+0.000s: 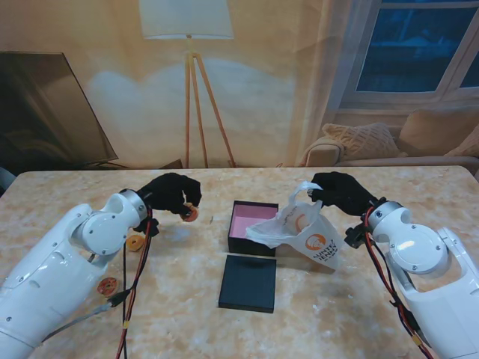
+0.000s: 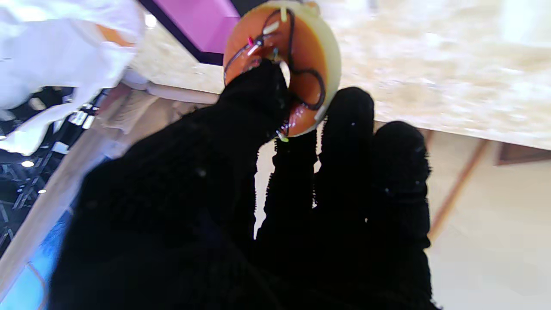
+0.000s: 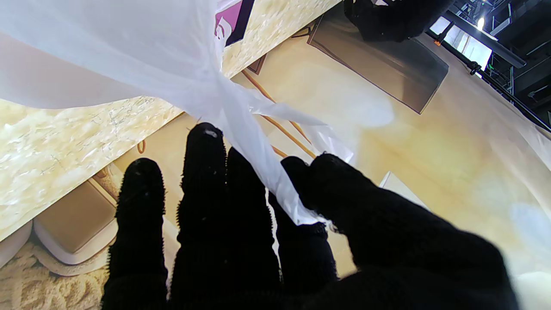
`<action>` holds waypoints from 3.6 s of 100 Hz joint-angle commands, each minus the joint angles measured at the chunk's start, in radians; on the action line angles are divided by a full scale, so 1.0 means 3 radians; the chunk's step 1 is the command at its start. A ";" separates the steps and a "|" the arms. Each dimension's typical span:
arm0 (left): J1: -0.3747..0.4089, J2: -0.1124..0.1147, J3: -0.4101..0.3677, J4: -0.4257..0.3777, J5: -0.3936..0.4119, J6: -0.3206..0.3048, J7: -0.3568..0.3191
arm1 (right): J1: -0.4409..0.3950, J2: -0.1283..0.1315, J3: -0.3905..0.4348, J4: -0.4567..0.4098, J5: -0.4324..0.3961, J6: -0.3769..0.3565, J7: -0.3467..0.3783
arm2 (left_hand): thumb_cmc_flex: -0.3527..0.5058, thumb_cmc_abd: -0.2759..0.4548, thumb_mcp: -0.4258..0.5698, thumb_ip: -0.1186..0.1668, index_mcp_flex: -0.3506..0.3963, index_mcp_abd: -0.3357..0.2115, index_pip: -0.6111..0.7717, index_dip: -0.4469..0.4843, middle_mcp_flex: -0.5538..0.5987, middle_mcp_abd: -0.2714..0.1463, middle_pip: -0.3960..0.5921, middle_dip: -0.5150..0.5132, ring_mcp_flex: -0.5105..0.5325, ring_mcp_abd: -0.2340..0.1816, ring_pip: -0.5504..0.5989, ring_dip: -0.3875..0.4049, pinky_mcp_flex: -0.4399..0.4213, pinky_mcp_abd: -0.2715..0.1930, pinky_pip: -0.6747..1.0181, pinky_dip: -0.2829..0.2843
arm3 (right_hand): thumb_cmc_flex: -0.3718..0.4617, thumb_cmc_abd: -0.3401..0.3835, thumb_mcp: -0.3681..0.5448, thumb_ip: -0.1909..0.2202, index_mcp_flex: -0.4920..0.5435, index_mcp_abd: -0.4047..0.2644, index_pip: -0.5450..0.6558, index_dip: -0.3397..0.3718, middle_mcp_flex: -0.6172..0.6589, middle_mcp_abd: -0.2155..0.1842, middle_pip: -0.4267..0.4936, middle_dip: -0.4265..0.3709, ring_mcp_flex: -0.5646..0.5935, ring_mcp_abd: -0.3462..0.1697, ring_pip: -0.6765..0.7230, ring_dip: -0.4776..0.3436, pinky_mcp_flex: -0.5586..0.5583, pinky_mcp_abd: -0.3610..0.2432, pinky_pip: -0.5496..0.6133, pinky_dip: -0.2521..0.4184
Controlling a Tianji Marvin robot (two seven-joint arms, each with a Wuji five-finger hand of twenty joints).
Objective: Pack mini donuts into a plastic bag, tie the opening and put the bag into the gift box
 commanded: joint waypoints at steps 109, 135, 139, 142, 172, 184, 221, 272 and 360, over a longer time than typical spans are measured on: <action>-0.0370 -0.0612 0.1360 -0.0662 -0.0985 0.1641 0.0663 | -0.0041 -0.0042 -0.0010 -0.0056 0.0097 0.0014 -0.0028 | 0.0231 0.0235 -0.0116 0.0128 -0.0232 0.0073 0.0166 0.0139 -0.0122 0.0041 0.0155 0.0081 -0.0056 0.0062 0.0123 0.0141 -0.0117 -0.0124 0.0082 0.0079 | 0.0242 0.0289 0.0165 0.0235 -0.0070 -0.0374 0.0053 0.0014 -0.0149 -0.0027 -0.0145 -0.0110 -0.0143 -0.0006 -0.0311 -0.0060 -0.0155 -0.0051 -0.0106 -0.0014; -0.0356 -0.0726 0.1473 -0.0596 -0.0969 0.1933 0.0885 | -0.0072 -0.0046 0.0010 -0.0072 0.0103 -0.0030 -0.0057 | 0.0238 0.0259 -0.0147 0.0126 -0.0258 0.0120 0.0173 0.0128 -0.0137 0.0078 0.0182 0.0069 -0.0059 0.0100 0.0157 0.0112 -0.0069 -0.0098 0.0129 0.0050 | 0.0246 0.0291 0.0159 0.0230 -0.0077 -0.0376 0.0055 0.0014 -0.0154 -0.0033 -0.0154 -0.0123 -0.0145 -0.0010 -0.0331 -0.0074 -0.0157 -0.0049 -0.0112 -0.0029; -0.0344 -0.0752 0.1476 -0.0592 -0.0981 0.1987 0.0941 | -0.0076 -0.0048 0.0012 -0.0075 0.0108 -0.0033 -0.0062 | 0.0246 0.0274 -0.0152 0.0128 -0.0272 0.0130 0.0173 0.0128 -0.0150 0.0083 0.0186 0.0071 -0.0064 0.0100 0.0163 0.0105 -0.0070 -0.0096 0.0132 0.0043 | 0.0246 0.0291 0.0157 0.0229 -0.0076 -0.0375 0.0057 0.0014 -0.0157 -0.0036 -0.0152 -0.0122 -0.0145 -0.0010 -0.0332 -0.0075 -0.0155 -0.0052 -0.0112 -0.0031; -0.0336 -0.0768 0.1478 -0.0589 -0.0993 0.2014 0.0974 | -0.0078 -0.0048 0.0012 -0.0076 0.0110 -0.0035 -0.0065 | 0.0244 0.0277 -0.0161 0.0126 -0.0276 0.0136 0.0178 0.0130 -0.0154 0.0089 0.0191 0.0073 -0.0066 0.0100 0.0167 0.0100 -0.0071 -0.0095 0.0134 0.0039 | 0.0248 0.0292 0.0158 0.0230 -0.0077 -0.0375 0.0057 0.0013 -0.0157 -0.0036 -0.0152 -0.0122 -0.0146 -0.0010 -0.0332 -0.0075 -0.0154 -0.0051 -0.0112 -0.0032; -0.0393 -0.0880 0.1560 -0.0474 -0.0989 0.2221 0.1145 | -0.0099 -0.0047 0.0022 -0.0098 0.0148 -0.0022 -0.0048 | 0.0276 0.0314 -0.0226 0.0140 -0.0318 0.0192 0.0203 0.0122 -0.0193 0.0134 0.0245 0.0057 -0.0108 0.0138 0.0237 0.0047 -0.0073 -0.0077 0.0181 -0.0010 | 0.0222 0.0295 0.0152 0.0232 -0.0081 -0.0403 0.0067 0.0009 -0.0141 -0.0039 0.0022 0.0046 -0.0111 -0.0034 0.0056 0.0146 -0.0121 -0.0025 -0.0005 0.0022; -0.0418 -0.0932 0.1587 -0.0464 -0.0991 0.2398 0.1202 | -0.0128 -0.0042 0.0035 -0.0132 0.0167 -0.0031 -0.0024 | 0.0289 0.0323 -0.0243 0.0138 -0.0318 0.0235 0.0194 0.0109 -0.0207 0.0169 0.0258 0.0040 -0.0092 0.0067 0.0284 -0.0007 -0.0071 -0.0050 0.0235 -0.0027 | 0.0200 0.0288 0.0158 0.0236 -0.0074 -0.0422 0.0066 0.0004 -0.0127 -0.0063 0.0083 0.0119 -0.0080 -0.0078 0.0260 0.0270 -0.0082 -0.0026 0.0061 0.0084; -0.0468 -0.1026 0.1666 -0.0499 -0.1032 0.2729 0.1247 | -0.0154 -0.0041 0.0032 -0.0163 0.0161 -0.0051 -0.0029 | 0.0207 0.0356 -0.0278 0.0133 -0.0307 0.0374 0.0034 -0.0010 -0.0303 0.0300 0.0223 -0.0045 -0.0166 0.0159 0.0386 -0.0123 0.0007 -0.0133 0.0437 -0.0066 | 0.0197 0.0280 0.0153 0.0221 -0.0085 -0.0432 0.0053 -0.0019 -0.0131 -0.0069 0.0082 0.0130 -0.0081 -0.0093 0.0295 0.0303 -0.0065 -0.0024 0.0108 0.0144; -0.0373 -0.1011 0.1578 -0.0639 -0.1239 0.2849 0.1193 | -0.0165 -0.0048 0.0029 -0.0185 0.0146 -0.0029 -0.0062 | -0.0467 0.0590 0.0256 0.0389 -0.0342 0.0888 -0.1380 -0.0074 -0.1160 0.0670 0.0529 -0.0973 -0.0724 0.0377 0.0120 -0.0613 -0.0348 -0.0078 0.0089 -0.0271 | 0.0200 0.0279 0.0151 0.0219 -0.0082 -0.0435 0.0064 -0.0030 -0.0125 -0.0065 0.0090 0.0130 -0.0074 -0.0099 0.0293 0.0306 -0.0061 -0.0030 0.0103 0.0182; -0.0042 -0.0247 0.0810 -0.0730 -0.0173 0.1729 0.0087 | -0.0178 -0.0048 0.0048 -0.0197 0.0129 -0.0027 -0.0071 | -0.0496 0.0733 0.0121 0.0445 -0.0292 0.0682 -0.1695 -0.0020 -0.1404 0.0525 0.0259 -0.0996 -0.1493 0.0539 -0.0022 -0.0542 -0.1426 0.0226 -0.0260 0.0019 | 0.0188 0.0274 0.0162 0.0226 -0.0074 -0.0445 0.0078 -0.0023 -0.0113 -0.0075 0.0101 0.0136 -0.0065 -0.0106 0.0294 0.0304 -0.0057 -0.0032 0.0088 0.0209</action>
